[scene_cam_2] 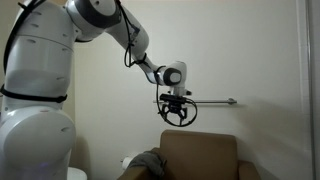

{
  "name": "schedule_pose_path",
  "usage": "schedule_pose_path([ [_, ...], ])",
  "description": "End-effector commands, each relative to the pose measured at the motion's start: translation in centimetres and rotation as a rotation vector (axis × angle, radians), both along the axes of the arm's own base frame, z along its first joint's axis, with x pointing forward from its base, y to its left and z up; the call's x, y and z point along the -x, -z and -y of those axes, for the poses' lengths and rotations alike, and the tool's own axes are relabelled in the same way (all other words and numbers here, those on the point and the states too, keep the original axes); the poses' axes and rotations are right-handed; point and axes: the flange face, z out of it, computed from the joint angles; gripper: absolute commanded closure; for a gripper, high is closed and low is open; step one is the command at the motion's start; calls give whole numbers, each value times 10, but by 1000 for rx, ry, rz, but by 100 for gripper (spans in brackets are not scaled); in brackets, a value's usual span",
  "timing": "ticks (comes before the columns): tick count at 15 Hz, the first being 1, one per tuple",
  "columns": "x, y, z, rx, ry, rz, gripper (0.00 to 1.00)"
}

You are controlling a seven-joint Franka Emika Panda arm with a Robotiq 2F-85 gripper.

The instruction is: Move the towels from the left armrest to the right armrest

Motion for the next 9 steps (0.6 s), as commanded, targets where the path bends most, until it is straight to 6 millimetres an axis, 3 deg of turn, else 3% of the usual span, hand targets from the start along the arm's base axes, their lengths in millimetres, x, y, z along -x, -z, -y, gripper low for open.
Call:
schedule_pose_path([
  [1, 18, 4, -100, 95, -194, -14, 0],
  [3, 24, 15, -160, 140, -323, -16, 0],
  [5, 34, 23, -203, 182, -442, -29, 0],
  [6, 40, 25, -214, 202, -471, -20, 0],
  [7, 32, 20, -208, 157, -439, -36, 0],
  [9, 38, 24, -225, 179, -479, -38, 0],
])
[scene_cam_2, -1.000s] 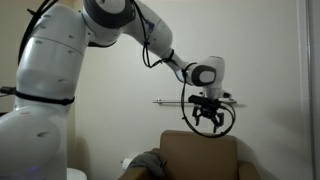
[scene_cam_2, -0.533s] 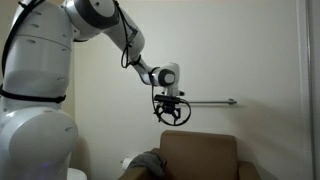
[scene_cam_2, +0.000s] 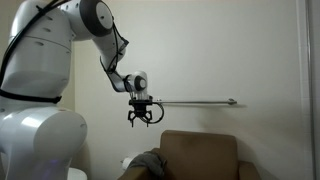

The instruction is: Move the towels from the left armrest to the right armrest

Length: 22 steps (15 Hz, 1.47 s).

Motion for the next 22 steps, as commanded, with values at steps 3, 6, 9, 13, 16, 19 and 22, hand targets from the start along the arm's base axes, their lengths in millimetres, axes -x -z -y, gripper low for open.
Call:
schedule_pose_path([
  [3, -2, -1, 5, 2, 9, -1, 0],
  [6, -15, 0, 4, 1, -3, 39, 0],
  [9, -64, 29, -12, 46, -49, -46, 0],
  [13, -99, 77, -19, 72, -152, -234, 0],
  [16, -128, 128, -17, 54, -280, -324, 0],
  [19, -146, 186, -32, 59, -418, -373, 0],
  [22, -149, 252, -50, 85, -546, -436, 0],
])
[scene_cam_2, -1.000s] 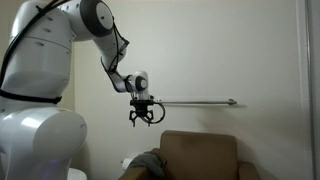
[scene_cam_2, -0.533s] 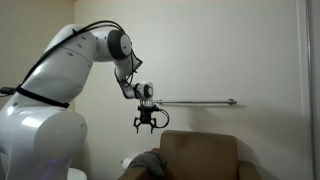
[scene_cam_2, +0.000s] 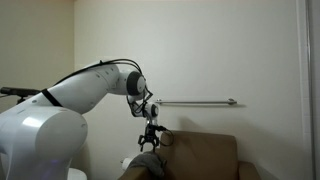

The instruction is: Move the towels from the left armrest to the right armrest

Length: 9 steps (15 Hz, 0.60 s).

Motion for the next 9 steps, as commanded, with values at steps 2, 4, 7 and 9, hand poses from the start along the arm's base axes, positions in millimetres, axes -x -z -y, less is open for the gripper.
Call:
schedule_pose_path([
  [2, -8, 93, -30, 19, -229, -73, 0],
  [4, -8, 121, -45, 32, -291, -20, 0],
  [7, -13, 128, -59, 74, -289, 61, 2],
  [9, -13, 120, -61, 103, -310, 71, 27],
])
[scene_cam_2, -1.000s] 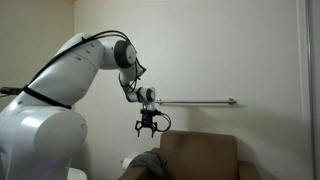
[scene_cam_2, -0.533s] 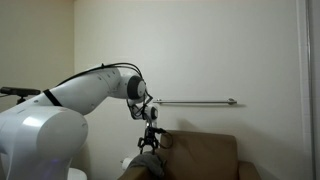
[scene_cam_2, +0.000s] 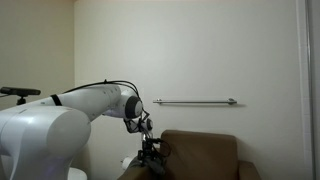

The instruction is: Move the towels from the left armrest to the right armrest

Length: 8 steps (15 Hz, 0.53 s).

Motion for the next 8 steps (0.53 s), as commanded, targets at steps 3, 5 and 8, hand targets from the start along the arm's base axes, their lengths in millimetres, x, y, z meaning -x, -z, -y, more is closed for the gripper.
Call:
schedule_pose_path([
  [3, -10, -12, -22, 17, -74, 132, 41],
  [5, -9, -21, -23, 32, -110, 134, 54],
  [8, -7, -33, -19, 28, -134, 141, 77],
])
